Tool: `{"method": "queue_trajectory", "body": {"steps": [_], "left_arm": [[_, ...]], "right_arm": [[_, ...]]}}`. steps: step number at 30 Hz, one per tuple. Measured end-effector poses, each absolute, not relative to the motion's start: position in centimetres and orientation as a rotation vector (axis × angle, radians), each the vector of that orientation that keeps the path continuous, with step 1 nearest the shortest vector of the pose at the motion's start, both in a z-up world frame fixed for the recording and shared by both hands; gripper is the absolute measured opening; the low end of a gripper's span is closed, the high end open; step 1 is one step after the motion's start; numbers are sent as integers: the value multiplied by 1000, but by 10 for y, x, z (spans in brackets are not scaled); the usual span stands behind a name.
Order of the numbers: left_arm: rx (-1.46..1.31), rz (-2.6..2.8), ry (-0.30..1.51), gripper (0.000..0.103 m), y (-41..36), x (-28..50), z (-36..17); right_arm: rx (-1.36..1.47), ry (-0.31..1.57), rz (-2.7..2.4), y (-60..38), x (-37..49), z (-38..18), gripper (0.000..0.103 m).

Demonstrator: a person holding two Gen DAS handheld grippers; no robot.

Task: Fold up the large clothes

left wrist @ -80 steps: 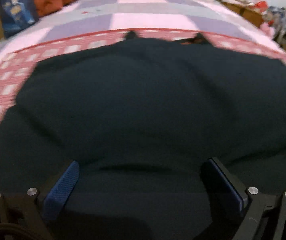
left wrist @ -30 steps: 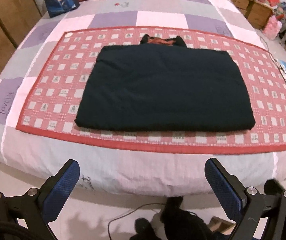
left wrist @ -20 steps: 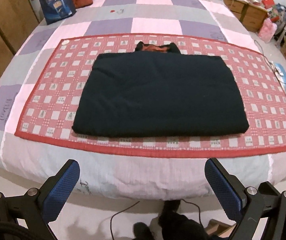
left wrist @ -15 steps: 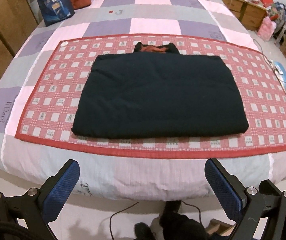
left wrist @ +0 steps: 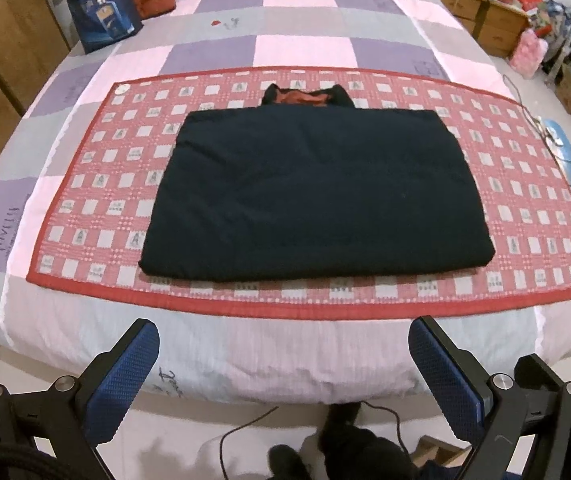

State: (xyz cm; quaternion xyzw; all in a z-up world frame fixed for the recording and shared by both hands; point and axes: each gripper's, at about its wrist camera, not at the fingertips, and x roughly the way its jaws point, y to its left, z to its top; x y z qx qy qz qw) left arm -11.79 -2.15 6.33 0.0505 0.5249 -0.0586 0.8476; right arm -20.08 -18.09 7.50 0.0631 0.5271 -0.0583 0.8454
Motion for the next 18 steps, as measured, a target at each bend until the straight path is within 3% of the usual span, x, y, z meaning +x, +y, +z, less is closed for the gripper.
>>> {"method": "queue_trajectory", "body": {"steps": [18], "left_arm": [[122, -148, 1114, 103, -23, -111, 59]], "right_arm": [[124, 1117, -122, -179, -195, 72, 103]]}}
